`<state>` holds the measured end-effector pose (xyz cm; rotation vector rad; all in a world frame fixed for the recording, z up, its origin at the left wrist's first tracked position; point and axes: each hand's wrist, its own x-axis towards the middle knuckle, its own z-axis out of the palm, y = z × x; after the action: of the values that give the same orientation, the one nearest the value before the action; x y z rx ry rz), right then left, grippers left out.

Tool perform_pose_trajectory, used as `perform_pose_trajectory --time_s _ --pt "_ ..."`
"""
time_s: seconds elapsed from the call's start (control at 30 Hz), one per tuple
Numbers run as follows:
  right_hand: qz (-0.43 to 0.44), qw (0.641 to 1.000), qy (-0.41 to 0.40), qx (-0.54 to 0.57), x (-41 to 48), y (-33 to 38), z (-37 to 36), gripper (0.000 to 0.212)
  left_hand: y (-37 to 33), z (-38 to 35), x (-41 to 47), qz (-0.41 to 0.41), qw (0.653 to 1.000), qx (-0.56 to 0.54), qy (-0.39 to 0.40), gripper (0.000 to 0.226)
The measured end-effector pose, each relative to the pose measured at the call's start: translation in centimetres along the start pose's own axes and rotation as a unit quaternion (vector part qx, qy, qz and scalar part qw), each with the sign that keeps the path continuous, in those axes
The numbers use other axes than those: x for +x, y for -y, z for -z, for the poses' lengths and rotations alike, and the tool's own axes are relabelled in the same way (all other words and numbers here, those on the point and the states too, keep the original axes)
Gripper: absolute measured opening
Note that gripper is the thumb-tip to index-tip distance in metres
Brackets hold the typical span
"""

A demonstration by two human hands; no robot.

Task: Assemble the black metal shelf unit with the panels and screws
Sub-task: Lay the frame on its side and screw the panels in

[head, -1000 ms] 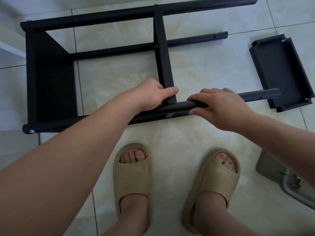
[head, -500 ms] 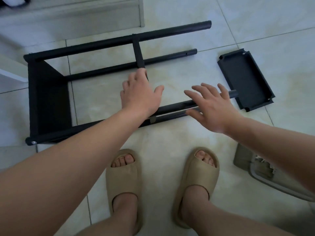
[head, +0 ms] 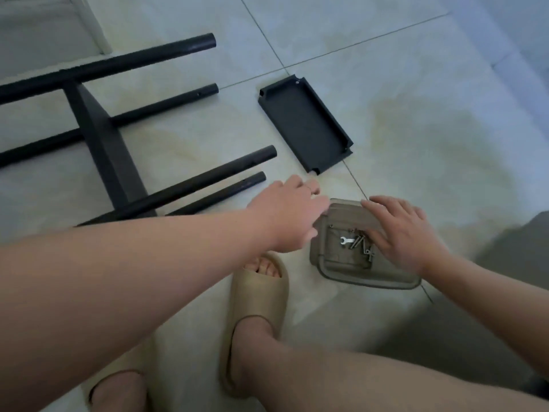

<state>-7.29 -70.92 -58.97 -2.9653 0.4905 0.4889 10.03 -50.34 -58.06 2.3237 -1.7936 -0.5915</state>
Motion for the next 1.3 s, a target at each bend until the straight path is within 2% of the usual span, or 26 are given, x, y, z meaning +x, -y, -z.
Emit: perform_pose_trajectory --time_s 0.13,0.27,0.53,0.7,0.9,1.07,1.2,1.3 --pt "-0.047 0.995 0.073 0.045 0.0 -2.7 -3.5 0.040 -3.5 -5.0 2.1 -0.081 0.995 0.027 0.049 0.049" --pt "-0.084 0.981 0.163 0.054 1.1 -4.1 -6.8 0.037 -4.4 -9.2 1.5 -0.091 0.989 0.051 0.106 0.050" --pt "-0.088 0.969 0.225 0.053 4.1 -4.6 -10.8 0.045 -3.2 -11.1 1.1 -0.106 0.993 0.034 0.030 0.028" --pt "-0.079 0.972 0.221 0.022 5.0 -4.7 -11.8 0.040 -3.2 -11.2 1.1 -0.100 0.994 0.030 0.023 0.025" --pt "-0.073 0.977 0.200 -0.008 5.1 -4.7 -11.6 0.021 -3.6 -11.0 1.1 -0.092 0.994 0.046 0.036 0.025" --pt "-0.113 0.984 0.110 0.078 4.4 -3.7 -9.4 0.013 -4.1 -10.0 1.4 -0.067 0.994 0.052 0.065 0.032" --pt "-0.102 0.984 0.035 0.142 4.1 -1.5 -5.3 0.006 -3.0 -7.2 0.3 -0.042 0.996 0.069 0.036 0.035" --pt "-0.087 0.972 -0.006 0.219 4.1 1.3 -1.2 0.013 -1.0 -3.7 -1.6 -0.014 0.995 0.102 0.014 0.033"
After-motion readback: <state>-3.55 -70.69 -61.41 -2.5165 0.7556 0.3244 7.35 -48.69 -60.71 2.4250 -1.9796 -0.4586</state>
